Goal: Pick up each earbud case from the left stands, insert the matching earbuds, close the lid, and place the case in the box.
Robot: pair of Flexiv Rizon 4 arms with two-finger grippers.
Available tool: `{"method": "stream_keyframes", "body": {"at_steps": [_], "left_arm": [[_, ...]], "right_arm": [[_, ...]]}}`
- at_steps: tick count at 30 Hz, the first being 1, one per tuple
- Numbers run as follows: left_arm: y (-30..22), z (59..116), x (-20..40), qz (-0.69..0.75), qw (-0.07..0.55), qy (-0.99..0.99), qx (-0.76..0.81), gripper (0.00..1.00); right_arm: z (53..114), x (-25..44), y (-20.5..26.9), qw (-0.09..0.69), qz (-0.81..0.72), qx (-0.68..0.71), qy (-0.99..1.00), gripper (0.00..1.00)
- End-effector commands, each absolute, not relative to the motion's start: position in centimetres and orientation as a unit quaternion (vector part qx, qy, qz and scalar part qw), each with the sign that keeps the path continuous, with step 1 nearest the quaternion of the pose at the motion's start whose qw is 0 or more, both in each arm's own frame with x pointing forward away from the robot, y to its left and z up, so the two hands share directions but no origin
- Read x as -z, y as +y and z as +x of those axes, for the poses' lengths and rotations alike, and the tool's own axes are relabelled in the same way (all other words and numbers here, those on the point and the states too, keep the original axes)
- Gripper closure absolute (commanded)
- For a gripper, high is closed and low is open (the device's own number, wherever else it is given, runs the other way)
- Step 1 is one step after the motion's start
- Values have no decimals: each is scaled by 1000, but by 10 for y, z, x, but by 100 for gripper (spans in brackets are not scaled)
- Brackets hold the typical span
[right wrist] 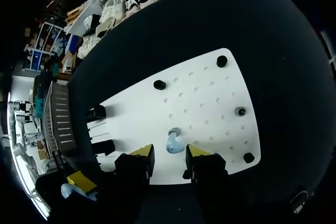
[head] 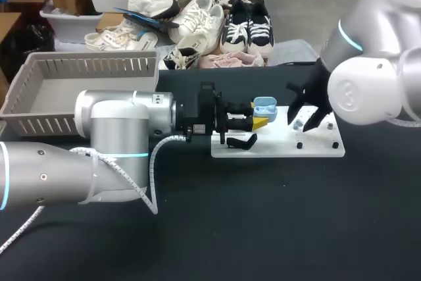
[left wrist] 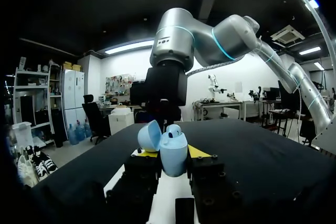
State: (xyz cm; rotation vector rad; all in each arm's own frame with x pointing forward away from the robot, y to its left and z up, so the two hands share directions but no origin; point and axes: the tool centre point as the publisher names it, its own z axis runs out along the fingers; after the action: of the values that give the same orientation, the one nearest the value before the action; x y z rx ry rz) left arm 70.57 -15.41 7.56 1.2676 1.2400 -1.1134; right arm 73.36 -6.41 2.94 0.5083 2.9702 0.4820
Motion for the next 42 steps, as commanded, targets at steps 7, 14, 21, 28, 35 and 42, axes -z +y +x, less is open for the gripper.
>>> {"method": "stream_keyframes", "body": {"at_steps": [7, 14, 21, 28, 35, 42], "left_arm": [[-154, 706, -75, 524, 501, 512, 460, 100], [-154, 706, -75, 524, 501, 512, 460, 100], [-154, 706, -75, 524, 501, 512, 460, 100], [-154, 706, -75, 524, 501, 512, 460, 100], [-154, 706, -75, 524, 501, 512, 460, 100], [-154, 706, -75, 524, 501, 512, 460, 100]], "right_arm": [[736, -27, -66, 43, 171, -154, 972, 65], [738, -25, -67, 42, 173, -152, 972, 66], [739, -24, -68, 39, 175, -151, 972, 68], [740, -23, -70, 37, 178, -151, 972, 76], [742, -21, -70, 34, 179, -151, 972, 89], [740, -22, -70, 33, 180, -150, 972, 100]]}}
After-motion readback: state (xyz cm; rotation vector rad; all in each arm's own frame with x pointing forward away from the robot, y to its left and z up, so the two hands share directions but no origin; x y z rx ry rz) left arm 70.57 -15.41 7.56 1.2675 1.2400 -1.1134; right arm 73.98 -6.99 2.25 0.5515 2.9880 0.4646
